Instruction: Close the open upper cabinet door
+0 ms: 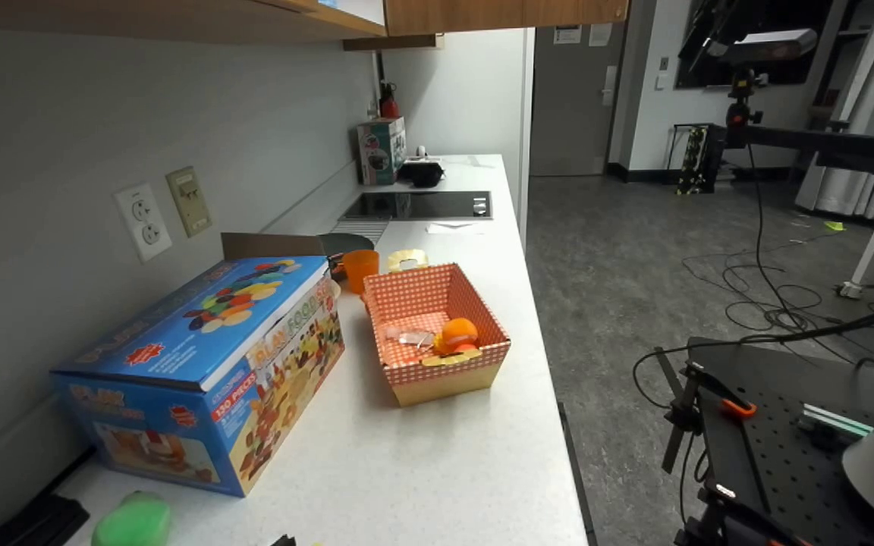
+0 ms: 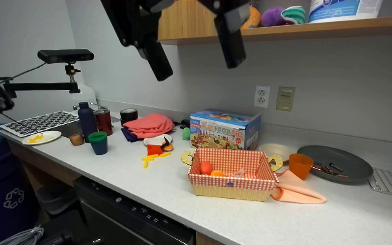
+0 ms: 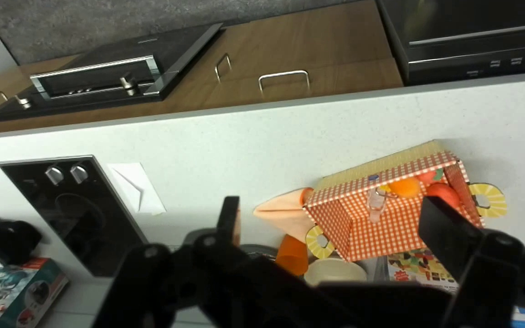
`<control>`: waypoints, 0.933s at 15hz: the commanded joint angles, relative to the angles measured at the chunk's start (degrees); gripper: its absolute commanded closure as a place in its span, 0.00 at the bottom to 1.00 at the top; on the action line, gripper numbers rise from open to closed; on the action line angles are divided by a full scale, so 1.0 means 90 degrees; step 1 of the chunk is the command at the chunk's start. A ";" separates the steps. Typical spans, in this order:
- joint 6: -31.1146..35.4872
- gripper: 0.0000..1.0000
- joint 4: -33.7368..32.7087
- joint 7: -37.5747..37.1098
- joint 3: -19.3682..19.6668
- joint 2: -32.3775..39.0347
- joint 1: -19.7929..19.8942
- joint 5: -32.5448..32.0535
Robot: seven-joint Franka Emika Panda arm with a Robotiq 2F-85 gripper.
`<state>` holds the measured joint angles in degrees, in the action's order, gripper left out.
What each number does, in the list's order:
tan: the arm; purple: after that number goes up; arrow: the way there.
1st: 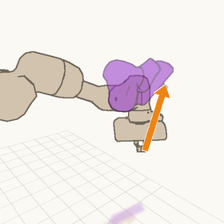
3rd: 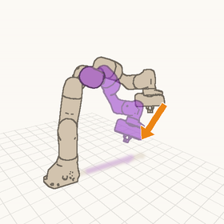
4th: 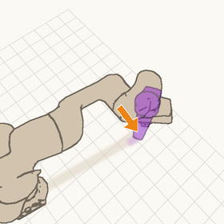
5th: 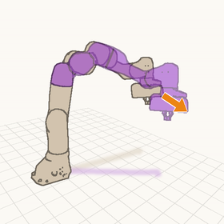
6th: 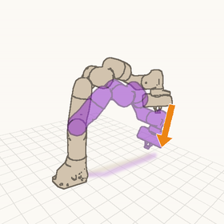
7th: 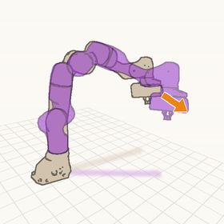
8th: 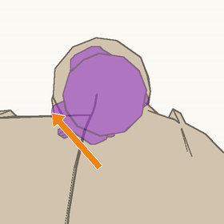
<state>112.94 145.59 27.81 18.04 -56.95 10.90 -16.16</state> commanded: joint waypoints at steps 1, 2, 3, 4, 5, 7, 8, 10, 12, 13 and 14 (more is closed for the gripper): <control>-0.0047 0.00 -0.0020 -0.0085 0.0064 -0.0041 -0.0119 -0.0088; -0.0047 0.00 -0.0014 -0.0087 0.0064 -0.0040 -0.0118 -0.0088; -0.0047 0.00 -0.0007 -0.0088 0.0064 -0.0037 -0.0118 -0.0087; -0.0047 0.00 -0.0002 -0.0088 0.0064 -0.0036 -0.0118 -0.0087; -0.0026 0.00 -0.0296 -0.0193 0.0179 0.0081 -0.0105 0.0047; 0.0110 0.00 -0.0801 -0.0374 0.0426 0.0210 -0.0004 0.0123; 0.0186 0.00 -0.1121 -0.0429 0.0565 0.0317 0.0020 0.0119; 0.0433 0.00 -0.1830 -0.0516 0.0861 0.0582 -0.0030 0.0158; 0.0988 0.00 -0.2407 -0.0609 0.1084 0.0931 -0.0100 0.0141; 0.1367 0.00 -0.2588 -0.0751 0.1142 0.1113 -0.0080 0.0146; 0.1001 0.00 -0.2014 -0.0482 0.1011 0.0555 0.0055 0.0099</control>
<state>122.14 127.40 23.04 27.44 -52.10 10.91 -15.80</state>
